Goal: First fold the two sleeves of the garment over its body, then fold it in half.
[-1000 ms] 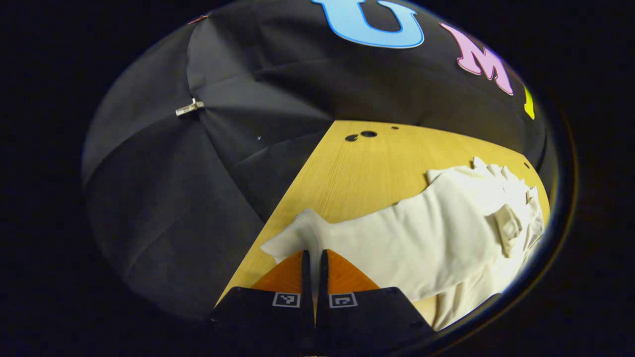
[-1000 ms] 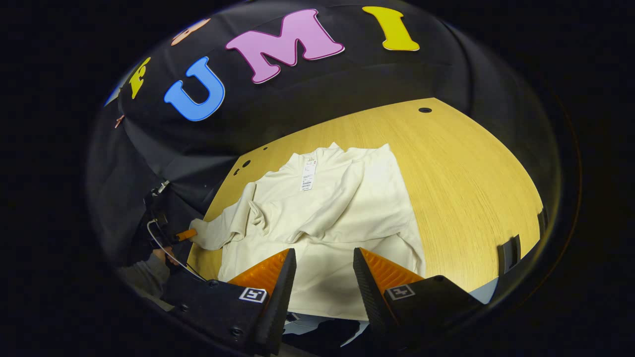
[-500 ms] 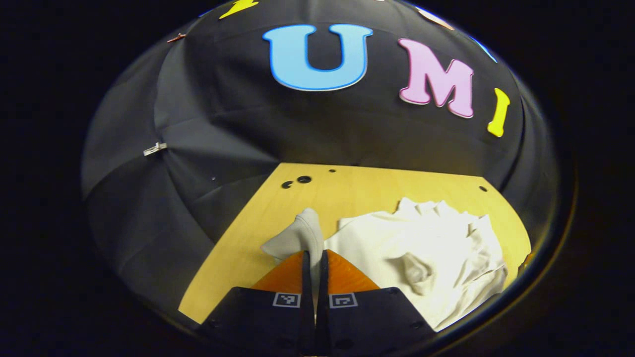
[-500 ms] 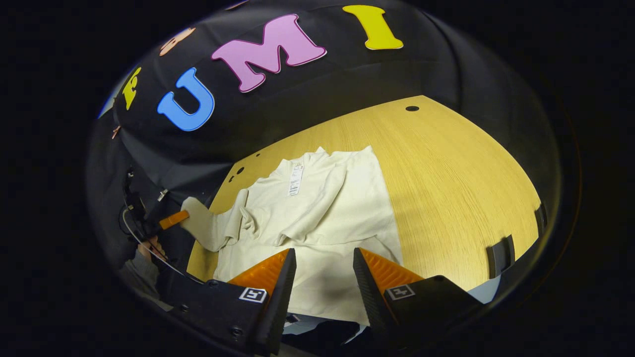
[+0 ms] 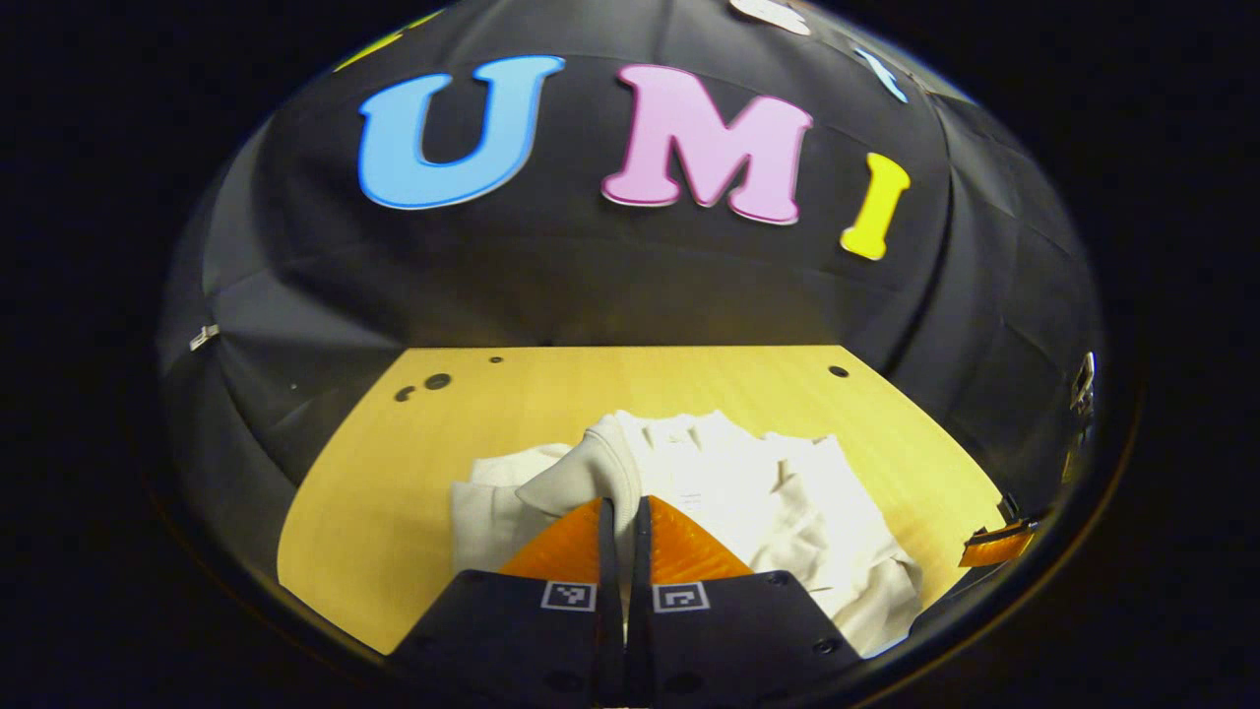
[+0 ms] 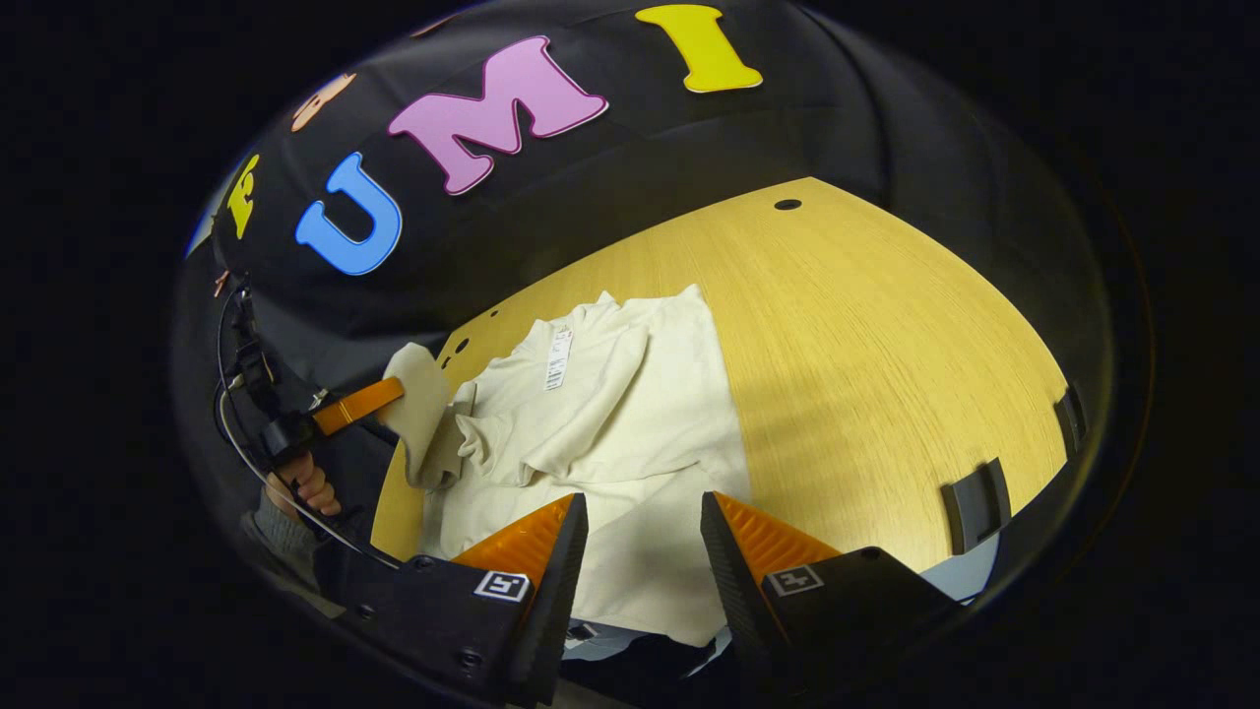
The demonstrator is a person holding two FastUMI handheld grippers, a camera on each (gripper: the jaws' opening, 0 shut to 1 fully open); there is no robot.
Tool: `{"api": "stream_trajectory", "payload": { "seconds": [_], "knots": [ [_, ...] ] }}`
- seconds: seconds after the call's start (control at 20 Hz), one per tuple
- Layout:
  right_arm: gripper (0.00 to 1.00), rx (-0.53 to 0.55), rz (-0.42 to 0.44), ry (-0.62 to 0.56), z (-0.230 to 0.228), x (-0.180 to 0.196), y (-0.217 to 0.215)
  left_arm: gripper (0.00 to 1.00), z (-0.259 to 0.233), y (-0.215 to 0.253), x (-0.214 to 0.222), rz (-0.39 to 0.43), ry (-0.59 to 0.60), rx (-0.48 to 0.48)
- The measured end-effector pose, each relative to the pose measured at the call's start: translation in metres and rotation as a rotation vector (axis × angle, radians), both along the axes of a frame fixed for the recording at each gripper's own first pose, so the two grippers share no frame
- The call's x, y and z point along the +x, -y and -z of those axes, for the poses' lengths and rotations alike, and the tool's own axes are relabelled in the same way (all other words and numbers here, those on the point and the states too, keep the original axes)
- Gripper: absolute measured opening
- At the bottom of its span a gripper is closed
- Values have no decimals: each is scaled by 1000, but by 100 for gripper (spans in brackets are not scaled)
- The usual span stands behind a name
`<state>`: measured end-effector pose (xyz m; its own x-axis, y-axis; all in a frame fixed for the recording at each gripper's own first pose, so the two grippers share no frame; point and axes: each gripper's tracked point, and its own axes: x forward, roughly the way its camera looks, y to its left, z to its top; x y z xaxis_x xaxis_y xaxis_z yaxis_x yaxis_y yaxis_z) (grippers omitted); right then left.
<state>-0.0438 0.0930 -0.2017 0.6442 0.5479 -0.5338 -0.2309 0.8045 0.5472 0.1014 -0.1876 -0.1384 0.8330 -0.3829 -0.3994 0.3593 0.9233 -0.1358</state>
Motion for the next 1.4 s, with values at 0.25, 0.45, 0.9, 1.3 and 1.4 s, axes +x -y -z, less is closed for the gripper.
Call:
{"api": "stream_trajectory", "payload": {
  "seconds": [0.25, 0.45, 0.9, 1.3, 1.4],
  "knots": [
    [72, -2, 1, -25, 11, 1, 19, 6, 31, 68, -4, 85, -36, 48],
    [71, -5, -20, -47, 23, 2, 33, 6, 62, 99, -3, 110, -75, 104],
    [72, -1, -88, -71, 37, 14, 46, 10, 122, 123, -7, 71, -152, 234],
    [71, 3, -117, -66, 38, 7, 33, 71, 118, 113, -25, 63, -149, 267],
    [71, 1, -118, -70, 40, 0, 26, 85, 115, 100, -35, 57, -162, 252]
  ]
}}
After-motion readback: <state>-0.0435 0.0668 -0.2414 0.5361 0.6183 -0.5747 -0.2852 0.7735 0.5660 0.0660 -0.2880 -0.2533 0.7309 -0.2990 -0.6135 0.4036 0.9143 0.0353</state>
